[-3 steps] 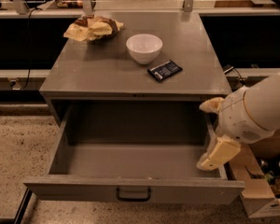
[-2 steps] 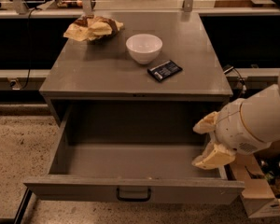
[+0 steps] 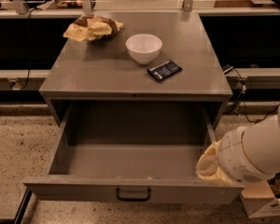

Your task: Close top drawer

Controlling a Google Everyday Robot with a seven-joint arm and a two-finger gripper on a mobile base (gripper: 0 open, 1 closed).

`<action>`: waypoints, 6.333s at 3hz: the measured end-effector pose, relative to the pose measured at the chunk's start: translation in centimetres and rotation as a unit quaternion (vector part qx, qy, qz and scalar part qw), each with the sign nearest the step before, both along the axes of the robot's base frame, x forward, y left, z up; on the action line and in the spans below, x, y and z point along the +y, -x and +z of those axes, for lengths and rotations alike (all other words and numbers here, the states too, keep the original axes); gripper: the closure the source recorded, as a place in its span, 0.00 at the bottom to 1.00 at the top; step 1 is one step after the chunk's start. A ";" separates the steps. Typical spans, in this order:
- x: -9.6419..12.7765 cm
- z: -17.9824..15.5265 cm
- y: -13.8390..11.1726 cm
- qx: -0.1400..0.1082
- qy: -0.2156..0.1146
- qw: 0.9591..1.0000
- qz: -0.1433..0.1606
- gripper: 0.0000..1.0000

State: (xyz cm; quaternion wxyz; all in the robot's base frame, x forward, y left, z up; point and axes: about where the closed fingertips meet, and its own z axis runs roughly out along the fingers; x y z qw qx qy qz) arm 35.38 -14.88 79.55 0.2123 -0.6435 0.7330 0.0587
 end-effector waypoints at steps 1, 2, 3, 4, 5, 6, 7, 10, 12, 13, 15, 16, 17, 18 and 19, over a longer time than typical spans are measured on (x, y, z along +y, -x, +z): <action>0.0 -0.3 0.2 0.002 0.001 1.000 0.002 1.00; 0.0 -0.3 0.2 0.002 0.001 1.000 0.002 1.00; 0.8 -3.5 1.7 0.035 -0.016 0.999 0.002 1.00; 2.3 -7.4 3.8 0.064 -0.024 0.998 0.005 1.00; 2.9 -10.5 5.6 0.082 -0.028 0.996 0.004 1.00; 3.8 -12.8 6.6 0.085 -0.044 0.995 0.006 1.00; 4.4 -14.6 6.6 0.084 -0.054 0.995 0.008 1.00; 4.8 -17.2 2.0 0.050 -0.067 0.996 -0.015 1.00; 4.2 -17.5 -2.2 0.028 -0.057 0.998 -0.019 1.00; 3.9 -17.2 -5.5 0.006 -0.060 0.998 -0.021 1.00; 2.2 -16.8 -13.1 -0.046 -0.067 0.996 -0.026 1.00; 2.2 -16.8 -13.1 -0.046 -0.067 0.996 -0.026 1.00; 2.3 -16.7 -13.8 -0.066 -0.070 0.995 -0.028 1.00; 2.6 -16.2 -15.9 -0.105 -0.066 0.992 -0.020 1.00; 3.0 -15.9 -18.4 -0.140 -0.063 0.988 -0.012 1.00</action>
Offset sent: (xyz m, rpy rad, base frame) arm -0.0019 -0.0001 -0.0025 -0.0026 0.0046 0.0042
